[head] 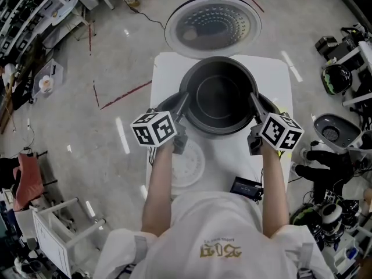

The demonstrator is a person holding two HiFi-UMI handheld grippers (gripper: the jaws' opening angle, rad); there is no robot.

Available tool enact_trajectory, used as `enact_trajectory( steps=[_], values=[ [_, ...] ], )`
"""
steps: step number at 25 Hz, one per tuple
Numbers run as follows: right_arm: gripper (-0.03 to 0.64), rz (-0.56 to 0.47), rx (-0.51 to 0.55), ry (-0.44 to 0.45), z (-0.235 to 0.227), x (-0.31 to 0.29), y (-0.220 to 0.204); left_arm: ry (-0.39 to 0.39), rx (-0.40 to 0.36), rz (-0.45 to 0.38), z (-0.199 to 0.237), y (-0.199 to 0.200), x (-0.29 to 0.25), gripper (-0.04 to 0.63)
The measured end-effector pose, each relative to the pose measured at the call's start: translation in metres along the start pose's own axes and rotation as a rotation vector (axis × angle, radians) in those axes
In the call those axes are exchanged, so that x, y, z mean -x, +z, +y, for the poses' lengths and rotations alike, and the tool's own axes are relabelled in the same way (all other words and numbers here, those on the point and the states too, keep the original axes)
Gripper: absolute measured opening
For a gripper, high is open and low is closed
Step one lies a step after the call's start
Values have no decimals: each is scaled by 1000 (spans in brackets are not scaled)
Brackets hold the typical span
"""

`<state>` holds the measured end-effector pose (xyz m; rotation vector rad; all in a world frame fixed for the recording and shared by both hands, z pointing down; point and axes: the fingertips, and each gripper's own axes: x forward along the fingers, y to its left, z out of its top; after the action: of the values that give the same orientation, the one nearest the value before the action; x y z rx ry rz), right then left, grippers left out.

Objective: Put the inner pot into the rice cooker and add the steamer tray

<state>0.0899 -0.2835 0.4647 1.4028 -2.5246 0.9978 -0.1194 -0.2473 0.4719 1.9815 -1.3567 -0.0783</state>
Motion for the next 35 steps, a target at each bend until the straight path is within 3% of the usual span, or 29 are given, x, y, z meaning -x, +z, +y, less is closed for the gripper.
enact_trajectory(
  steps=[12, 22, 35],
  values=[
    [92, 18, 104, -71, -7, -7, -9, 46, -81, 54, 7, -7, -7, 98],
    [110, 40, 272, -159, -9, -13, -10, 65, -134, 89, 10, -10, -12, 112],
    [121, 66, 334, -240, -21, -17, -17, 72, -225, 115, 5, -12, -18, 137]
  ],
)
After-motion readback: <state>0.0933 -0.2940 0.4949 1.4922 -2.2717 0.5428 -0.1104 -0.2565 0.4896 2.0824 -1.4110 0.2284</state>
